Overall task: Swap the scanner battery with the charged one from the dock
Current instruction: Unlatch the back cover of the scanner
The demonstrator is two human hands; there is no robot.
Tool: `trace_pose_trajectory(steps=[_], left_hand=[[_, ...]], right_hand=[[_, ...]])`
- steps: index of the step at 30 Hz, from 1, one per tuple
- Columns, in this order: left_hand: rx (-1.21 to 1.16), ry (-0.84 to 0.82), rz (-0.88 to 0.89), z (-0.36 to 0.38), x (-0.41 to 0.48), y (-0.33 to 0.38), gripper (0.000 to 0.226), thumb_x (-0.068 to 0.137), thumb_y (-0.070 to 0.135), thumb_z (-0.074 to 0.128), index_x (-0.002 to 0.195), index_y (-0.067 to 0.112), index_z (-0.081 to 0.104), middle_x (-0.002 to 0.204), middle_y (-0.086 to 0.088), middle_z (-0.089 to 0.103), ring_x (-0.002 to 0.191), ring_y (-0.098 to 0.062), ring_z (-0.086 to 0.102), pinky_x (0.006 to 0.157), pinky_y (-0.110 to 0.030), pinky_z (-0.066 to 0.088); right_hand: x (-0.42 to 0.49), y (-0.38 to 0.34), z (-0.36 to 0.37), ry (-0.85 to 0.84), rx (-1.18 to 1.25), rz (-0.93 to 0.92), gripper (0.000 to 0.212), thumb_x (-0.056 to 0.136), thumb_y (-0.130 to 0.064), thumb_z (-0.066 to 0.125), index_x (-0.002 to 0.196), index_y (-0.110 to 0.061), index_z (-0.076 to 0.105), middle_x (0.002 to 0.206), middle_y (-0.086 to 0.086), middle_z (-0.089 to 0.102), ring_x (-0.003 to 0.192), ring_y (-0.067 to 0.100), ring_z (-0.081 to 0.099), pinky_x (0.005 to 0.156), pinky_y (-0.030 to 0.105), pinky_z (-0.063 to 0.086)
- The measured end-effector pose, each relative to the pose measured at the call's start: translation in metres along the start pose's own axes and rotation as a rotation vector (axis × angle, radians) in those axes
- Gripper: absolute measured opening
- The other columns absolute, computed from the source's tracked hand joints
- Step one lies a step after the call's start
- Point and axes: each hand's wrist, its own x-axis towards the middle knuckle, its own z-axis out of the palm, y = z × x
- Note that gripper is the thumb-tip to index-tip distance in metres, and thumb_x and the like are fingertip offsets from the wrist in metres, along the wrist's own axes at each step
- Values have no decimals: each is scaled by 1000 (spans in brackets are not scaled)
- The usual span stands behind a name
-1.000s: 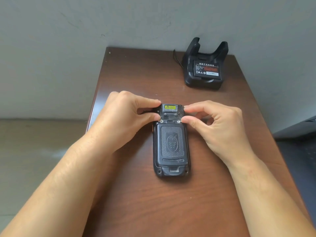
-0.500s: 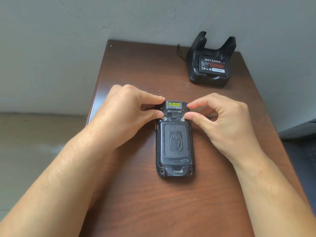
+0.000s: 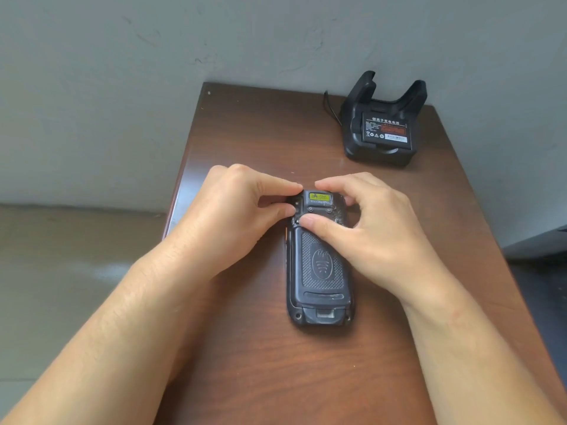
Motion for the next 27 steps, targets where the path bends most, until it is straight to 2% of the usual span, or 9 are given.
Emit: trace_pose_trajectory(steps=[3,7,9,13,17,20,23,25,27], left_hand=[[-28,-3,-5,1,-1,0,30,85,18,77,113,28,76,109,15,76,108,12,57,89,5,35],[-40,0,-50,3,-2,3,30,85,18,76,113,29,76,107,14,76,102,10,61,84,7,35],[-37,7,-85,3,-1,5,29,86,21,76,112,32,76,106,14,77,101,3,67,87,1,40],[-41,24,-108,3,-1,9,27,87,23,74,110,36,76,105,12,77,105,-5,67,96,-20,49],[-21,41,-78,4,-2,12,27,87,19,72,106,39,77,95,11,79,98,-11,70,91,-30,54],[-16,46,-87,6,-2,13,28,86,21,72,108,39,77,94,10,79,99,-14,70,89,-34,55],[-20,55,-101,8,-2,11,29,85,22,73,110,36,76,99,10,78,101,-12,71,91,-35,55],[-44,57,-114,9,-2,10,35,85,21,74,116,36,72,106,11,76,102,-7,71,95,-35,54],[-45,45,-120,9,-1,11,41,87,21,73,124,38,68,112,11,75,105,-4,70,100,-34,52]], right_hand=[[5,-7,1,-46,-30,37,64,59,-79,58,112,-44,68,110,-19,64,108,11,59,95,43,52],[8,-14,-2,-73,-94,44,61,59,-77,54,107,-42,69,105,-18,63,104,10,60,93,42,53],[7,-17,0,-53,-110,45,56,63,-73,56,106,-39,69,105,-16,63,105,13,61,93,42,53],[4,-20,5,-23,-129,59,53,67,-70,51,107,-38,66,106,-15,60,108,18,59,91,43,52],[-1,-22,13,-19,-145,93,32,81,-56,57,110,-44,59,111,-20,51,109,13,44,83,35,39],[-5,-26,19,15,-103,136,29,84,-47,58,114,-46,58,112,-21,47,108,10,37,83,33,35],[-11,-29,22,55,-67,116,36,87,-42,60,122,-46,57,119,-17,47,114,12,40,85,34,41],[-16,-28,18,91,-38,76,43,88,-42,65,129,-44,55,125,-12,47,119,16,47,94,37,47],[-21,-22,7,99,-19,47,45,86,-42,71,128,-41,57,125,-10,49,116,18,54,97,41,51]])
